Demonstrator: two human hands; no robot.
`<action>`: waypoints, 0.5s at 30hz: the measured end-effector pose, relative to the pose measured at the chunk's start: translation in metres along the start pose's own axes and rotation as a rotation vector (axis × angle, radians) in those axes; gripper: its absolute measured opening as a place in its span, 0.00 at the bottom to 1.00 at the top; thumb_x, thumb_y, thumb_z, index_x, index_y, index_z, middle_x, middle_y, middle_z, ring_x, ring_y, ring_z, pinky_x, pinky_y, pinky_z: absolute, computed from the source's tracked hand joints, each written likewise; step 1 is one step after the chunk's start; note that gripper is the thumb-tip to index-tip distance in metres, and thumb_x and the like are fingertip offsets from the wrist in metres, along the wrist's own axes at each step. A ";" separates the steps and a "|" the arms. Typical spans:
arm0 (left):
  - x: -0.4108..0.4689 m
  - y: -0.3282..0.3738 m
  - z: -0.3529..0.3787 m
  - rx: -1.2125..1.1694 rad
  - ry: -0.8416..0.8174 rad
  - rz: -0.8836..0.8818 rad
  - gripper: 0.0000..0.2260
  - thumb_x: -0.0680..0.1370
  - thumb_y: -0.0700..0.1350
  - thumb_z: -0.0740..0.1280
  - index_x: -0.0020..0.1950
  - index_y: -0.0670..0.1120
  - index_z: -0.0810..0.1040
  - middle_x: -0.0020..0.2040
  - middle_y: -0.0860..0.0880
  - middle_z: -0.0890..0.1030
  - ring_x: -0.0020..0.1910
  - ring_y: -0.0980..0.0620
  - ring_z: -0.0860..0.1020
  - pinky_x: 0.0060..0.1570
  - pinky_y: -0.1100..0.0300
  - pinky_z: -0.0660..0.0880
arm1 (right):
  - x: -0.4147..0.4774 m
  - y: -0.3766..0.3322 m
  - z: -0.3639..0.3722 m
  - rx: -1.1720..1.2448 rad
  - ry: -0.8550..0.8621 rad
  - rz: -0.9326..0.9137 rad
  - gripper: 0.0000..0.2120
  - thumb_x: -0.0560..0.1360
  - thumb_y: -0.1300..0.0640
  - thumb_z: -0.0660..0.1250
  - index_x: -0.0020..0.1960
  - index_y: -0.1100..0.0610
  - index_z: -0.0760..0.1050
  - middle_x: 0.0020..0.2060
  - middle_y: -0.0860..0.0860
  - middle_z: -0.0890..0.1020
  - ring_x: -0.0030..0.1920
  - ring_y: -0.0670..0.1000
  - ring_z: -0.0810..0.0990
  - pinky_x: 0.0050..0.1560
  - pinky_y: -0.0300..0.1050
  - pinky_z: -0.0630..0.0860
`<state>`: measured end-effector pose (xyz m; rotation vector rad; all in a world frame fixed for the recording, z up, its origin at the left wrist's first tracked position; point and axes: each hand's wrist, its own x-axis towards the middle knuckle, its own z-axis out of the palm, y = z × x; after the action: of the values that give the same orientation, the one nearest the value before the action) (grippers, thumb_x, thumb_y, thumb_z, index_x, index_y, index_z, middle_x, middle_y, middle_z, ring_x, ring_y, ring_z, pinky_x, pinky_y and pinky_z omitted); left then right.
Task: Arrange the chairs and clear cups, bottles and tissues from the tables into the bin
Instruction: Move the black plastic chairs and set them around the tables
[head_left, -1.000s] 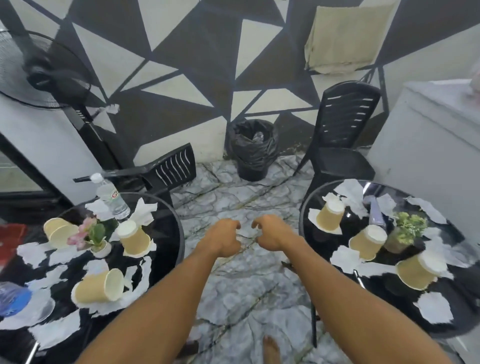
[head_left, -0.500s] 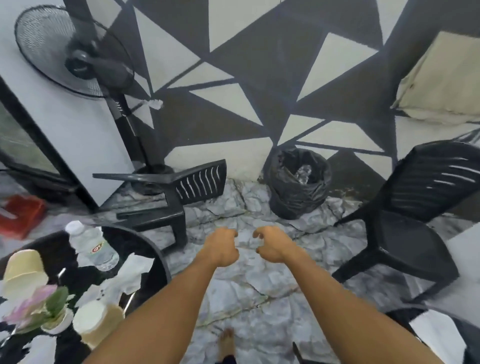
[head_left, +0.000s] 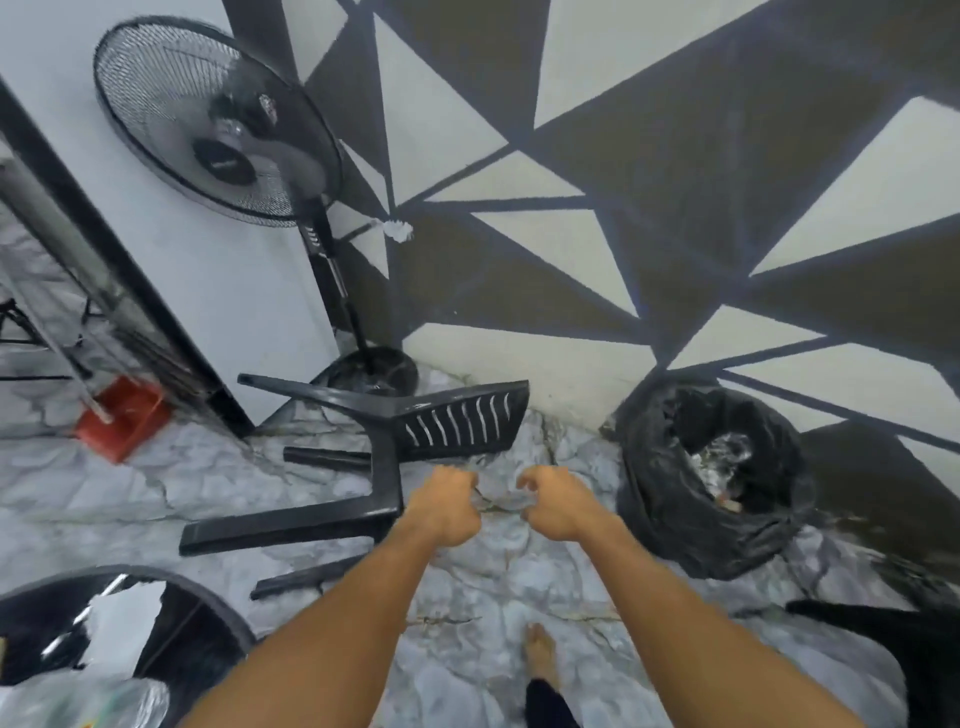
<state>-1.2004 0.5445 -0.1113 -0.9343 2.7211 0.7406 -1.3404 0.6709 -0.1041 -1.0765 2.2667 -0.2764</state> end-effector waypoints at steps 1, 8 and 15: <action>0.022 -0.003 -0.003 -0.017 0.005 -0.026 0.14 0.70 0.48 0.67 0.55 0.49 0.79 0.56 0.46 0.80 0.56 0.44 0.78 0.52 0.50 0.79 | 0.025 0.002 -0.011 0.003 -0.012 -0.023 0.22 0.71 0.57 0.69 0.65 0.51 0.73 0.61 0.54 0.77 0.57 0.56 0.78 0.55 0.52 0.78; 0.163 0.008 -0.036 -0.023 -0.015 -0.132 0.14 0.67 0.48 0.65 0.51 0.48 0.77 0.51 0.47 0.79 0.53 0.44 0.76 0.49 0.49 0.78 | 0.168 0.033 -0.089 -0.010 -0.061 -0.066 0.18 0.71 0.59 0.69 0.60 0.50 0.76 0.61 0.53 0.78 0.60 0.55 0.77 0.57 0.47 0.76; 0.315 0.009 -0.056 -0.093 -0.014 -0.108 0.21 0.69 0.43 0.67 0.63 0.47 0.76 0.59 0.44 0.78 0.59 0.42 0.75 0.55 0.49 0.77 | 0.301 0.063 -0.133 -0.004 -0.072 -0.023 0.22 0.73 0.57 0.69 0.66 0.51 0.73 0.64 0.53 0.77 0.64 0.55 0.75 0.62 0.47 0.73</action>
<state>-1.4540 0.3552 -0.1570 -1.0825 2.6199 0.8553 -1.6061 0.4745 -0.1561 -1.0982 2.1928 -0.2389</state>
